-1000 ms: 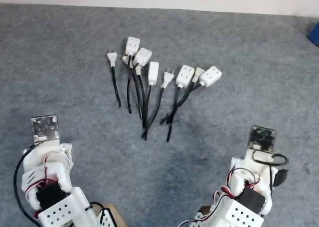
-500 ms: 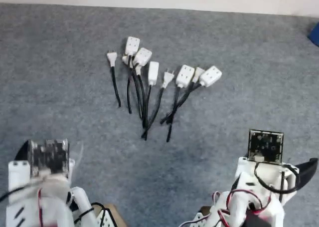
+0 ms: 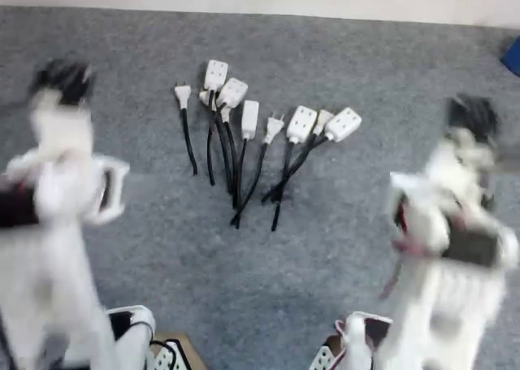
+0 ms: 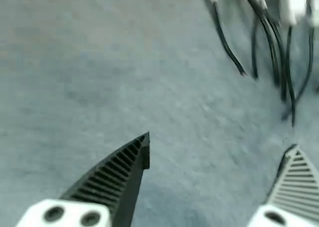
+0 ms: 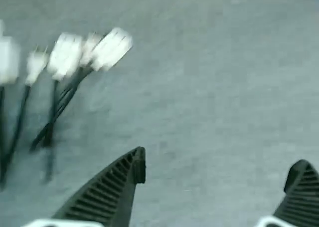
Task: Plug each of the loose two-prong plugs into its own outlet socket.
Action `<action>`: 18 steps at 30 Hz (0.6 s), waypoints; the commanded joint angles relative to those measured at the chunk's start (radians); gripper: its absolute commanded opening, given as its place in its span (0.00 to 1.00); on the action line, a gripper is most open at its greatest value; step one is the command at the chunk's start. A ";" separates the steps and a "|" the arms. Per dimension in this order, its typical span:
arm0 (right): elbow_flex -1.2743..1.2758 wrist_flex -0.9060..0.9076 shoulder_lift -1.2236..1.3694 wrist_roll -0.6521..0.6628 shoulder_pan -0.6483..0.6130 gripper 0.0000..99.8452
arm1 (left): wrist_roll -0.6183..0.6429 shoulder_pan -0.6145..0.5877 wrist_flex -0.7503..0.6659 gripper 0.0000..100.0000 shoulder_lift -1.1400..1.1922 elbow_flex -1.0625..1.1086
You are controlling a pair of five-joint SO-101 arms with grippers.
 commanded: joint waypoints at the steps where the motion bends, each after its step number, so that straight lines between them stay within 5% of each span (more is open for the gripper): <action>1: -0.082 -0.050 0.288 -0.080 -0.151 0.42 | 0.017 0.085 0.006 0.39 0.289 -0.096; 9: 0.101 -0.406 0.486 -0.175 -0.183 0.42 | 0.061 0.143 -0.157 0.39 0.581 -0.139; 18: 0.452 -0.598 0.325 -0.192 -0.070 0.42 | 0.121 0.361 -0.176 0.39 0.604 -0.036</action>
